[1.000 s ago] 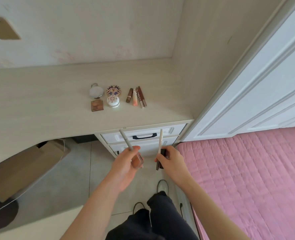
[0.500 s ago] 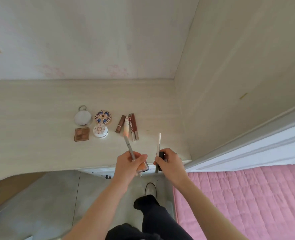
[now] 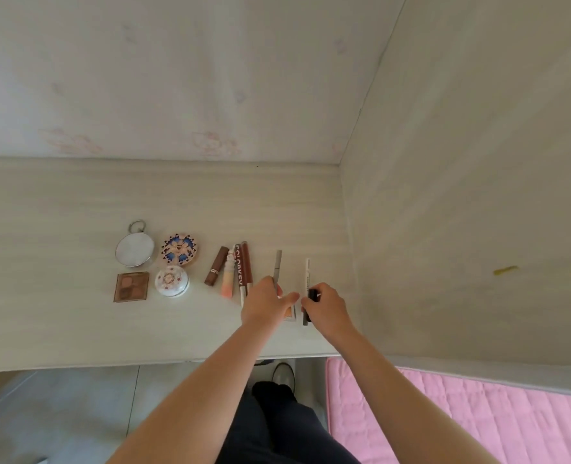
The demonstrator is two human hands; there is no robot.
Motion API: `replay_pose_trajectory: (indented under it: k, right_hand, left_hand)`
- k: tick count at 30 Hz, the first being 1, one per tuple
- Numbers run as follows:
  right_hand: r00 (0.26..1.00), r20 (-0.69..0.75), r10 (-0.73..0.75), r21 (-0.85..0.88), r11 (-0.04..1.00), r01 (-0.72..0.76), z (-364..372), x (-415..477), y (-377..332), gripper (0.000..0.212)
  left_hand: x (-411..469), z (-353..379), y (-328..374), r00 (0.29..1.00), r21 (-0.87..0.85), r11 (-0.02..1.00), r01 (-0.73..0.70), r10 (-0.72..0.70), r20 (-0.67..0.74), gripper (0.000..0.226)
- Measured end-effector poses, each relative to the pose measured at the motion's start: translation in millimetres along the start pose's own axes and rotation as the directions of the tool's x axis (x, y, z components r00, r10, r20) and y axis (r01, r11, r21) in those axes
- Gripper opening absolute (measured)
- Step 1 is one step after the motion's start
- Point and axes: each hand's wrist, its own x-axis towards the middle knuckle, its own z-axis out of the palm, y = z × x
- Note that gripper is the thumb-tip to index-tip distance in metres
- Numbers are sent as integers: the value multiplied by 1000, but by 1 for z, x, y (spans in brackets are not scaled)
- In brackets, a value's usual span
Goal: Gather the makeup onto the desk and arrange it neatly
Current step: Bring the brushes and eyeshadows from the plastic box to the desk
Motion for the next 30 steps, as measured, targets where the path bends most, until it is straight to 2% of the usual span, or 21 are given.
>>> replay_pose_trajectory:
  k: [9,12,16,19,28,30]
  right_hand:
    - [997,-24,69,-39,997,-70,7,37,-10,3]
    - [996,-57,62,-99,993,-68,9,49,-15,22]
    - [997,-28,76,-118,990,-79,13,60,-25,17]
    - [997,-26,75,-127,989,-78,16,67,-33,19]
    - [999,-21,38,-174,984,-41,28,84,-58,19]
    - [999,-30,31,-201,979,-37,28,86,-59,18]
  left_hand:
    - [34,2,14,998,18,999,38,-39,51,28]
    - [39,0,12,997,38,998,41,-43,60,28]
    - [41,-5,10,1000,72,997,13,-15,20,30]
    - [40,-7,6,1000,70,997,-28,28,5,33]
    - [28,-9,-7,966,141,958,-250,257,-38,62]
    - [24,-10,-6,960,159,950,-269,278,-34,60]
